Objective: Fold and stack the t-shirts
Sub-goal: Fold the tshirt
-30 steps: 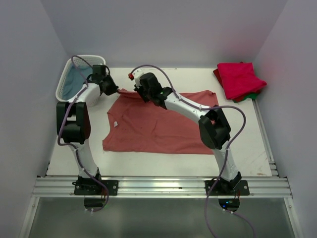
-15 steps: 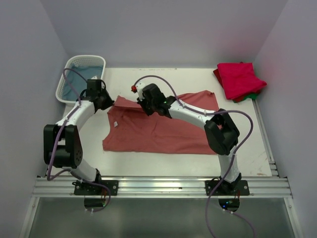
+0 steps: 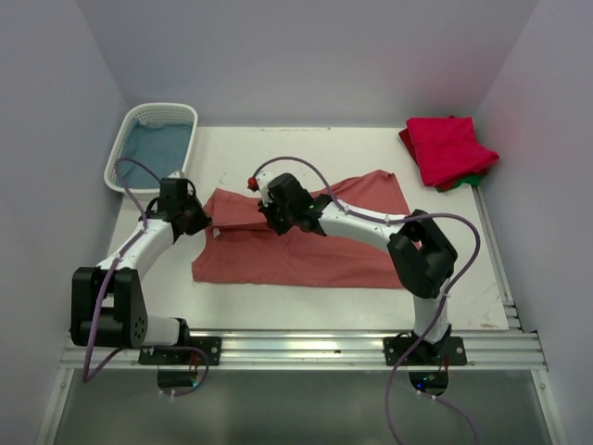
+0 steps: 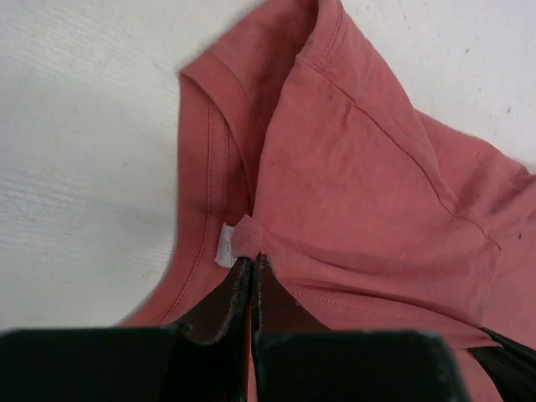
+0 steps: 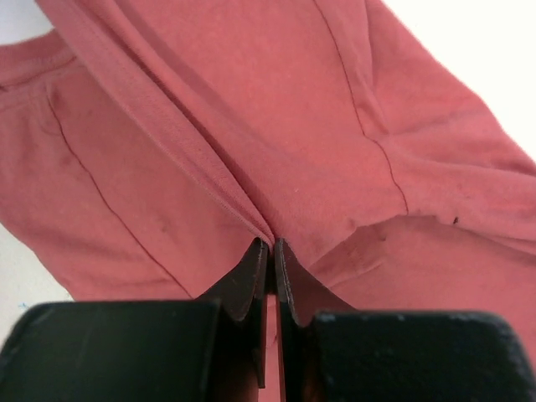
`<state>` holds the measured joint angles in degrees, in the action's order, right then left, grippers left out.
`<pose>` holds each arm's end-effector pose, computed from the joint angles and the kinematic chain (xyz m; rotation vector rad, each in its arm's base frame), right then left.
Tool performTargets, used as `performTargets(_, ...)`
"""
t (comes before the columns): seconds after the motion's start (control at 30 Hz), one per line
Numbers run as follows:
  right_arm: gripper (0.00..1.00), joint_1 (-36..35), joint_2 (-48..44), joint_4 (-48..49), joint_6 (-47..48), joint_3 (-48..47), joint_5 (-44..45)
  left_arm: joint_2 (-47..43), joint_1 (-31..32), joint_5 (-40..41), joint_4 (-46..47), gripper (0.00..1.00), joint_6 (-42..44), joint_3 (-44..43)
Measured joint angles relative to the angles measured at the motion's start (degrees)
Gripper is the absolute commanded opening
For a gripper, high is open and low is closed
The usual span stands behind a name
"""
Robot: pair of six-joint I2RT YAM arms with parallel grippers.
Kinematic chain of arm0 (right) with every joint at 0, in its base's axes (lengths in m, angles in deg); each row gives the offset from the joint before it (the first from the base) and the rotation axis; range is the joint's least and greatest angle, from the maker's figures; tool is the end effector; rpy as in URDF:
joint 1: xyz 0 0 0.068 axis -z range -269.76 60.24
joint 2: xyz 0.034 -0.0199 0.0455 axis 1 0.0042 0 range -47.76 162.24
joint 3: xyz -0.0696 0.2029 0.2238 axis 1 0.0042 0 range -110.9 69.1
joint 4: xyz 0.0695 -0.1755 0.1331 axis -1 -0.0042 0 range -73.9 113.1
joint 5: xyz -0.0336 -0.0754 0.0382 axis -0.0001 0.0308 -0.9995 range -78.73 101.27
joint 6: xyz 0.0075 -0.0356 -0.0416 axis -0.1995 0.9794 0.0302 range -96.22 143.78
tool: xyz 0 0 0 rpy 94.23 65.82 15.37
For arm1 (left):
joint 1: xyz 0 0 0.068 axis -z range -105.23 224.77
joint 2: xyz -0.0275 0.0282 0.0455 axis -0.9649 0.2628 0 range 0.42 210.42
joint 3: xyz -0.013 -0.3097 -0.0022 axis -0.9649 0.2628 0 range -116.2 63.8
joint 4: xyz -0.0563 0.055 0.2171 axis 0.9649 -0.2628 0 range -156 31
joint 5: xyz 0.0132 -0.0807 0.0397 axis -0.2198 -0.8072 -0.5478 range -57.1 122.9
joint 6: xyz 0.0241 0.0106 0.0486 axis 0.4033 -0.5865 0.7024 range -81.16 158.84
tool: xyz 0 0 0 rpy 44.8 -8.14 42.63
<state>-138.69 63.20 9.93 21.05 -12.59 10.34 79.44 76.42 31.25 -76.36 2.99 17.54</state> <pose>0.2788 0.3208 0.2690 -0.9334 2.1669 0.4700 0.2447 -0.0083 0.2602 -0.7145 2.3669 -0.3221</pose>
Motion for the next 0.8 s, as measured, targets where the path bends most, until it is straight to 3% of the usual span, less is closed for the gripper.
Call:
performTargets(0.03,0.01,-0.1,-0.1,0.2,-0.3,0.6,-0.1,-0.7,0.0,-0.3,0.1,0.13,0.0,1.2)
performTargets(0.1,0.06,-0.3,-0.2,0.0,-0.5,1.6,0.0,-2.4,0.0,-0.6,0.2,0.22,-0.1,3.8)
performTargets(0.13,0.21,-0.4,-0.4,-0.2,-0.6,2.3,0.2,-3.6,-0.1,-0.3,-0.2,0.36,-0.1,5.2)
performTargets(0.17,0.27,-0.4,-0.6,-0.6,-1.1,3.0,0.5,-4.7,-0.3,0.2,-0.4,0.44,0.0,6.3)
performTargets(0.2,0.27,-0.3,-0.8,-0.9,-1.2,3.6,0.8,-6.2,-0.5,0.6,-0.6,0.59,-0.3,7.6)
performTargets(0.27,0.36,-0.2,-1.4,-1.2,-1.4,4.8,1.6,-9.7,-0.6,1.6,-1.6,0.75,-0.7,9.3)
performTargets(0.3,0.56,-0.2,-1.8,-1.3,-1.8,5.4,1.9,-12.1,-0.6,2.2,-2.1,0.83,-1.1,9.9)
performTargets(0.37,0.71,-0.2,-2.8,-1.5,-2.5,6.4,3.1,-15.7,-0.7,2.9,-2.3,0.86,-1.8,10.1)
performTargets(0.4,0.94,-0.2,-3.6,-1.5,-3.0,6.9,4.0,-17.7,-0.7,3.2,-2.1,0.87,-2.1,10.1)
performTargets(0.47,0.99,-0.2,-5.3,-1.4,-4.1,7.5,6.5,-20.8,-0.7,3.1,-1.1,0.87,-2.1,10.1)
performTargets(0.57,0.99,0.0,-8.6,-1.2,-5.0,7.9,11.0,-21.0,-0.8,0.6,1.9,0.77,-2.6,9.3)
performTargets(0.6,0.99,0.3,-9.6,-1.0,-5.5,7.9,12.6,-19.7,-0.7,-0.4,3.0,0.63,-2.7,8.5)
performTargets(0.67,0.99,2.1,-11.4,-1.5,-6.7,7.4,14.7,-15.1,-0.3,-2.9,5.4,0.46,-3.0,6.2)
performTargets(0.7,0.99,3.3,-11.8,-1.8,-7.2,6.9,15.2,-13.0,0.0,-3.8,6.7,0.26,-2.9,5.4)
performTargets(0.8,0.99,11.0,-12.0,-3.2,-9.4,3.8,16.4,-6.4,2.6,-7.1,12.3,0.03,-3.2,3.7)
